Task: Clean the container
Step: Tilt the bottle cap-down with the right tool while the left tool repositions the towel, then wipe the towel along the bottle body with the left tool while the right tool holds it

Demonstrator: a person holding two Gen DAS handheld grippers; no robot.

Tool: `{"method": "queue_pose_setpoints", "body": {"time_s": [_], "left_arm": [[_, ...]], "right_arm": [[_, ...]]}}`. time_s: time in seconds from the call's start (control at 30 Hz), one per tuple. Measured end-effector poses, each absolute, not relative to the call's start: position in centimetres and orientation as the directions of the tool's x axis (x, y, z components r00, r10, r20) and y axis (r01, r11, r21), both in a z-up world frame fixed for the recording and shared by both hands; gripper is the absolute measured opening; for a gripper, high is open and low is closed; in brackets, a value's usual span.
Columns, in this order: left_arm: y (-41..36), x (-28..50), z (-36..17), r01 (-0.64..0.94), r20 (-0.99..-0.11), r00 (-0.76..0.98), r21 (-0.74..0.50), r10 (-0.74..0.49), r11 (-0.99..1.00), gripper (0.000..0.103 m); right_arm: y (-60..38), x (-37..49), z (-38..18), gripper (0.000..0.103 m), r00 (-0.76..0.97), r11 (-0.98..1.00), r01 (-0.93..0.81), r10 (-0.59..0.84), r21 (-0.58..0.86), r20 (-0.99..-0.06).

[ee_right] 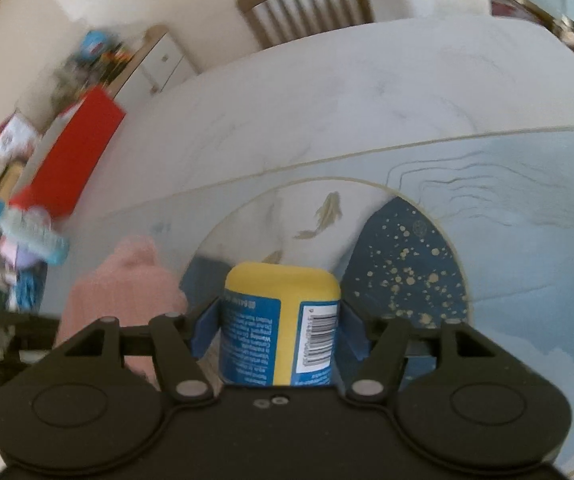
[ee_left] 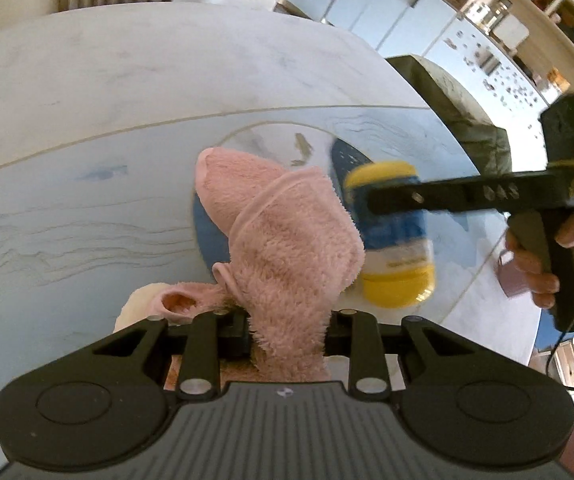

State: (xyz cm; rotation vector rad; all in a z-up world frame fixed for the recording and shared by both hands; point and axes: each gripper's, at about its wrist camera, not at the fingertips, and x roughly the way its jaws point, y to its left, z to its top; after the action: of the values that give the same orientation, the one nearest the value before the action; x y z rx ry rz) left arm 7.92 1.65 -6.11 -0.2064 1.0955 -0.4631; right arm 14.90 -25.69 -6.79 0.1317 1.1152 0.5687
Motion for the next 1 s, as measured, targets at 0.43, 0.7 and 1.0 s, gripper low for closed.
{"method": "queue_pose_setpoints", "body": {"time_s": [0.43,0.7,1.0], "left_arm": [[1.3,7.4,-6.2,0.277,-0.805,0.388,-0.363,-0.449,0.89,0.029],[1.3,6.9,-4.2,0.293,-0.773,0.456,-0.337,-0.441,0.895,0.058],[-0.6,8.7,-4.8,0.341,-0.79,0.427,-0.31,-0.44,0.888,0.066]], "right_arm": [[-24.7,14.0,-7.6,0.064,0.213,0.83,-0.451,0.457,0.328,-0.864],[-23.2,11.7,-8.3,0.066,0.182,0.807,-0.531,0.407,0.259,-0.895],[-18.3,6.3,-7.5,0.066,0.32,0.622,-0.781,0.322,-0.056,-0.891]]}}
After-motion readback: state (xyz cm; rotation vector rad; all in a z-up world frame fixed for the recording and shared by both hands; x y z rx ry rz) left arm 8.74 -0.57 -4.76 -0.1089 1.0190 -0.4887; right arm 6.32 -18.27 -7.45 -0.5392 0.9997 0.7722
